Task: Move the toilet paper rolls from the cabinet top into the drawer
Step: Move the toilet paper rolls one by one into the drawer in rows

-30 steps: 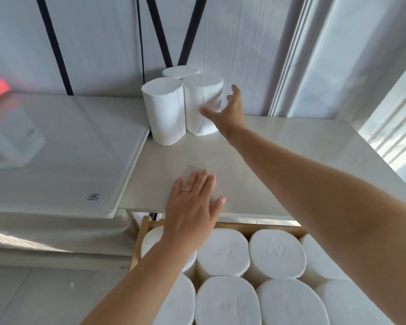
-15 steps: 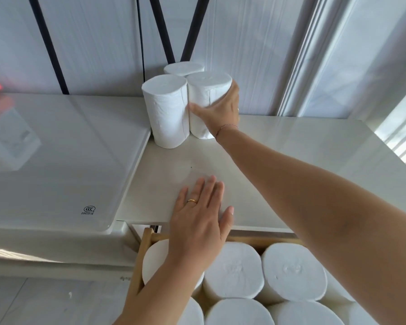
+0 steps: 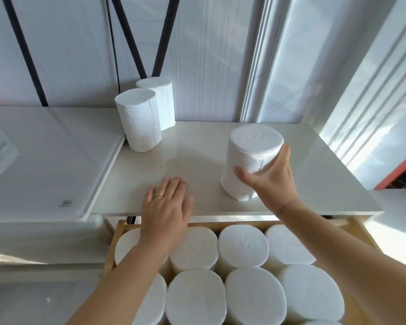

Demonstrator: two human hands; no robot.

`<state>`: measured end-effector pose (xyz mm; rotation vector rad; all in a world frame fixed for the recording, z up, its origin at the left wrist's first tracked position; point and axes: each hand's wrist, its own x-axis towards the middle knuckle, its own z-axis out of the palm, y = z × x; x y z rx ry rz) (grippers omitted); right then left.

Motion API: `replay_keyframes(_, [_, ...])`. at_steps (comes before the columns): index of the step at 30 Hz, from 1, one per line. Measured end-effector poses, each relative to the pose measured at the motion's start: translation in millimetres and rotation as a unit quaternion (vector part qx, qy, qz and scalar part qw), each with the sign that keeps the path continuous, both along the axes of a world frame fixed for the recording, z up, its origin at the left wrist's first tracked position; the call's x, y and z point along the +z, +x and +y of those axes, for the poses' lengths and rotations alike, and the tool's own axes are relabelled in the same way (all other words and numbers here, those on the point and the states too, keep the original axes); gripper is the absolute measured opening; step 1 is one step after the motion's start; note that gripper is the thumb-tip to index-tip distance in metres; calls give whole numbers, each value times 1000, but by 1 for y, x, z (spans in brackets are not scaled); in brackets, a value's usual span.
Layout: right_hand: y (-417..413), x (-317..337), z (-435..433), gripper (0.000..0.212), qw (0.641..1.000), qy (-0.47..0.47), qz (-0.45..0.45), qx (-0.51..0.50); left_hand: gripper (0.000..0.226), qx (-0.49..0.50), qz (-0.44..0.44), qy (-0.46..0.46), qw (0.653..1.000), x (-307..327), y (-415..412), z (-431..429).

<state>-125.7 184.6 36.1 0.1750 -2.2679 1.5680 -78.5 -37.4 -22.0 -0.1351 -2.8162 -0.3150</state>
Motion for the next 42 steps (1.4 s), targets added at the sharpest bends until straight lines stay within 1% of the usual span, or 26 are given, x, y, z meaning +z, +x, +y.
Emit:
replay_keyframes(3, [43,1,59,82,1000,3,-8,-26,64,10,-8,10,1000,2,5,14])
replay_keyframes(4, [55,3,77,85,999,3,-11,-41,66,0,-11,20,1000,3,8,25])
replay_keyframes(6, [75,5,107,93,997,7,-14,-79,69,-39,-23,51,998,5,17,49])
replay_keyframes(8, [90,5,131,99,993,8,-6,-115,61,-93,-50,89,990,7,30,82])
replay_keyframes(10, [101,4,145,99,992,-5,-4,-129,56,-145,-79,148,975,11,41,118])
replay_keyframes(14, [116,-1,150,94,988,14,8,-155,55,-213,-164,295,917,28,61,183])
replay_keyframes(16, [123,-7,152,97,986,20,-1,-166,57,-243,-188,329,893,35,69,208])
replay_keyframes(18, [129,-15,153,100,985,-3,-31,-167,63,-264,-212,372,865,41,74,226])
replay_keyframes(20, [131,-25,153,101,985,-32,-78,-151,66,-267,-261,443,815,42,75,236])
replay_keyframes(21, [131,-30,154,99,985,-56,-107,-127,66,-263,-279,469,795,40,75,239])
replay_keyframes(22, [131,-34,154,94,981,-103,-137,-86,66,-256,-288,479,789,37,75,241])
replay_keyframes(23, [132,-37,155,87,971,-170,-164,-42,68,-245,-293,475,793,33,74,241])
replay_keyframes(25, [131,-38,160,67,929,-308,-206,7,74,-227,-293,452,811,23,71,244])
replay_keyframes(27, [128,-39,167,34,896,-378,-230,16,70,-212,-271,415,842,13,67,250])
replay_keyframes(28, [126,-41,169,24,885,-393,-250,13,66,-199,-260,393,859,8,66,252])
replay_keyframes(29, [125,-45,170,24,876,-397,-275,6,64,-186,-246,366,878,4,65,254])
replay_keyframes(30, [125,-48,170,30,868,-394,-303,-4,62,-180,-226,334,897,0,63,255])
replay_keyframes(32, [125,-55,166,38,859,-375,-348,-25,55,-199,-171,245,933,-6,57,254])
replay_keyframes(33, [126,-57,164,39,858,-362,-363,-35,52,-217,-152,199,943,-8,53,253])
replay_keyframes(35, [126,-59,163,41,862,-337,-376,-52,50,-242,-130,129,953,-12,47,250])
replay_keyframes(36, [125,-61,164,42,863,-328,-381,-56,50,-246,-120,108,956,-14,45,249])
replay_keyframes(40, [123,-64,167,45,863,-313,-391,-65,50,-239,-93,83,963,-17,42,248])
replay_keyframes(42, [125,-64,166,47,871,-275,-398,-83,50,-239,-93,78,963,-18,43,248])
